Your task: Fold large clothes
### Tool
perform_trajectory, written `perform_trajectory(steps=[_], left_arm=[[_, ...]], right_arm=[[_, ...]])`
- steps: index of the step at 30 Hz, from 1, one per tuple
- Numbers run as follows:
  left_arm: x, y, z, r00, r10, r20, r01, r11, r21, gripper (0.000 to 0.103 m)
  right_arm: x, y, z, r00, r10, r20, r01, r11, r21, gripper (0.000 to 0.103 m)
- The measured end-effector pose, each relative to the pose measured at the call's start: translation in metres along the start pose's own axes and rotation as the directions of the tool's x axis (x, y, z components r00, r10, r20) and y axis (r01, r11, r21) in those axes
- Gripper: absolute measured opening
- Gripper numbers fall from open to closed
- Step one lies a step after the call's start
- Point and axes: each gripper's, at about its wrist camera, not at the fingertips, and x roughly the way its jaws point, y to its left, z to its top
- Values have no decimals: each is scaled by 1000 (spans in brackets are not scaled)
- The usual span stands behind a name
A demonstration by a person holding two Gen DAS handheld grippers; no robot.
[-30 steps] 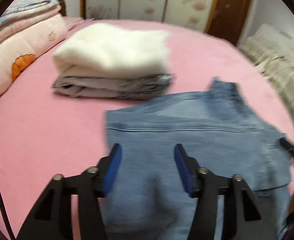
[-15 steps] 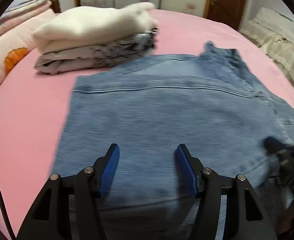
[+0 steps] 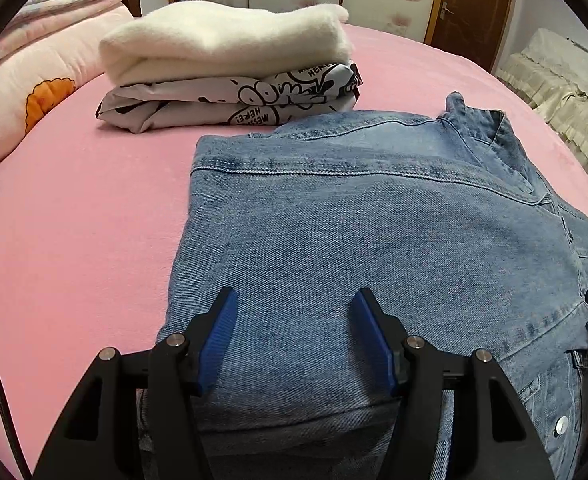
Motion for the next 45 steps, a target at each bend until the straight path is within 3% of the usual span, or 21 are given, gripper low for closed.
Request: perform_trajectory(steps=[8,12,20,27,37,41,45], left_arm=[[-3,1,3,1000,8,-25,-8,1000,-20,60],[-12,2,5,999,4,-51,-6,999,-36,61],[-59,4,8,998,-7,-67,4,999,-48,63],[-125,3,10,998,-56,-9,55,997,-51,71],[-210,-1,-2,997,-57,57,59,997,-40,71],[-238,1,-16,996,-61,72,64,997,-38,71],[-264,3,-39,994,-68,80,70,997,-21,71]], right_arm=[[-4,-3,2,1000,9,-20,-9,1000,12,3],[-16,-8,2,998,53,-34,-51,997,59,3],[-63,-8,0,996,90,-2,-90,993,75,5],[-121,-1,3,992,97,77,-101,993,56,26],[-202,7,-4,980,120,158,-125,992,19,30],[-233,4,-18,971,136,197,-141,990,15,45],[-256,1,-35,967,146,208,-150,989,2,47]])
